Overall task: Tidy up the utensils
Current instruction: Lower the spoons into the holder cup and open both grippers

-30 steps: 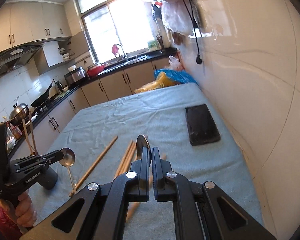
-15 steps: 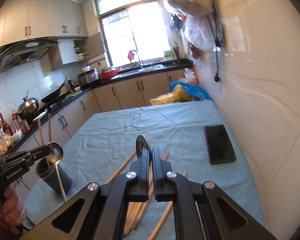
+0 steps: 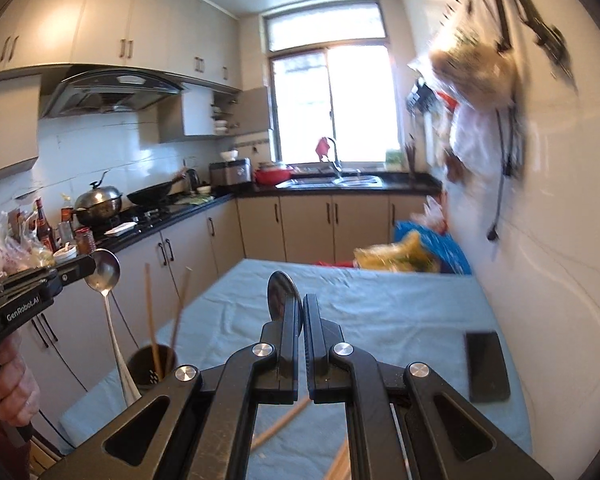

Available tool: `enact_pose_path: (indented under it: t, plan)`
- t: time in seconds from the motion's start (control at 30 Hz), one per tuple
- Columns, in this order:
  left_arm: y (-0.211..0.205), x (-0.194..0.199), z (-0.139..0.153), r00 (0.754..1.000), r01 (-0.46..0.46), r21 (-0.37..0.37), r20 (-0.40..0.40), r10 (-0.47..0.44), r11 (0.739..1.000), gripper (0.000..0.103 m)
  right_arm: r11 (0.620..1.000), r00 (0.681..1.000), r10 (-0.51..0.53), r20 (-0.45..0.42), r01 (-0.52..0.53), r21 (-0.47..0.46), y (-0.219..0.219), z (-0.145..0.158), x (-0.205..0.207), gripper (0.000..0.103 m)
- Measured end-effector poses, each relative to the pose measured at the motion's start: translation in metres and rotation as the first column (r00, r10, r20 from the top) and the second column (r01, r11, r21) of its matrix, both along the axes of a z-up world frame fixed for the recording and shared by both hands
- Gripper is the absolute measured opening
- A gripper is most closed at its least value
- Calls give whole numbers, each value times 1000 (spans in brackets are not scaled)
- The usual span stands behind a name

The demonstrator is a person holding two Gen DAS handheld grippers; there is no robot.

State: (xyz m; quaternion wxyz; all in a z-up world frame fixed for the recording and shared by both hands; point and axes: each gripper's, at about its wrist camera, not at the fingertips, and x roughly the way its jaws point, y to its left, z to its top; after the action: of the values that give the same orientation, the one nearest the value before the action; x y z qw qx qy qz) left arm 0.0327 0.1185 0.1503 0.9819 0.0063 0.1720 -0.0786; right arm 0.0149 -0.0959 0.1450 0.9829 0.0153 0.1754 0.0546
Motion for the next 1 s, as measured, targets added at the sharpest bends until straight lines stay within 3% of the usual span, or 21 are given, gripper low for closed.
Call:
enact_pose_path:
  t: [0.23,0.47,0.73,1.0]
  plan:
    - [24,-1,-3,989,-140,61,64,136,988,3,996,997,52,58,-48,-73,57,8,19,3]
    - [41,23,-25,974,-225,75,32,223,971,3,989,995,81,58,-73,-130,106,-10,40,3]
    - [50,58,-62,966,-246,60,-68,250,967,3,955,996,79,44,-63,-289,149,-47,58,3]
    - [51,64,-75,973,-211,37,-93,214,977,3,947,995,96,-13,-95,-306,158,-69,62,3]
